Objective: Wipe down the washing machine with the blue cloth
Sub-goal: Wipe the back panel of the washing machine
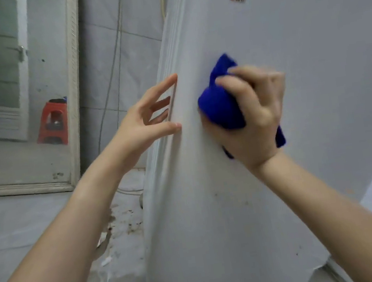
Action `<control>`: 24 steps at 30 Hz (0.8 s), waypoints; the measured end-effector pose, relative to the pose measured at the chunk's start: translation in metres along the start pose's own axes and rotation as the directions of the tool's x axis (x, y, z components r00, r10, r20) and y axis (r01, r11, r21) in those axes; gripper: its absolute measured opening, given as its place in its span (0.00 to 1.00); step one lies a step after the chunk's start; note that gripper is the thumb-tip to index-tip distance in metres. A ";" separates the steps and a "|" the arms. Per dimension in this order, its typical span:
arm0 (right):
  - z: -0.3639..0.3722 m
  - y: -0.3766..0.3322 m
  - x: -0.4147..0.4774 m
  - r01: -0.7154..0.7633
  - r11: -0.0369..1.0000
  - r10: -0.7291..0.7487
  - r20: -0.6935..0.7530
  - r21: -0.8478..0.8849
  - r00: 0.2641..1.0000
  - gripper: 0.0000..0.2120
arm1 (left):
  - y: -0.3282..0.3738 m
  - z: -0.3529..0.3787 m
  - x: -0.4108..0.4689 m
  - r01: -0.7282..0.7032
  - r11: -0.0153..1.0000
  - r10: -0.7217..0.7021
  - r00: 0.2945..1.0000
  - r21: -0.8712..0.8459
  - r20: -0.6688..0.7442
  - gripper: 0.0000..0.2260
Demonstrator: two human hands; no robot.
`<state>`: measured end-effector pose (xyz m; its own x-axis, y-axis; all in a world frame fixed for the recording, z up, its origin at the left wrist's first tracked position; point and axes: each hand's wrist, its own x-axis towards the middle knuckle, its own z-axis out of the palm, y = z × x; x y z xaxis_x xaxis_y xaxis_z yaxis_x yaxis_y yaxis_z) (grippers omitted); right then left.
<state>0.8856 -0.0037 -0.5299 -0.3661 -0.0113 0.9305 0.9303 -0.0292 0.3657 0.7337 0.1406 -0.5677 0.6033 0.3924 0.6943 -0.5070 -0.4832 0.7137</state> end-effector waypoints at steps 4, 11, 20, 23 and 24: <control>-0.027 -0.045 -0.208 0.365 0.902 -0.431 0.502 0.230 0.750 0.08 | -0.001 0.000 -0.001 -0.004 1.000 0.005 1.000 -0.027 0.014 0.35; -0.046 -0.023 -0.159 0.478 0.846 -0.532 0.307 0.238 0.789 0.09 | 0.002 0.011 0.002 -0.018 0.981 0.033 0.997 0.195 -0.072 0.43; -0.013 0.002 -0.090 -0.018 0.998 0.017 0.021 0.068 1.000 0.18 | -0.007 0.018 0.000 -0.047 0.960 0.074 0.993 0.276 -0.089 0.45; -0.027 -0.016 -0.167 0.200 0.967 -0.231 0.203 0.159 0.952 0.15 | -0.002 0.015 0.000 -0.078 0.939 0.110 0.991 0.336 -0.076 0.46; -0.035 -0.022 -0.189 0.321 0.929 -0.362 0.265 0.185 0.894 0.14 | 0.002 0.016 0.001 -0.083 0.928 0.116 0.991 0.363 -0.070 0.46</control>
<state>0.9339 -0.0363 -0.7146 -0.6578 0.2648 0.7051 0.7507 0.1539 0.6425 0.7435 0.1275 -0.5672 0.4961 0.3871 0.7772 -0.2976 -0.7651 0.5711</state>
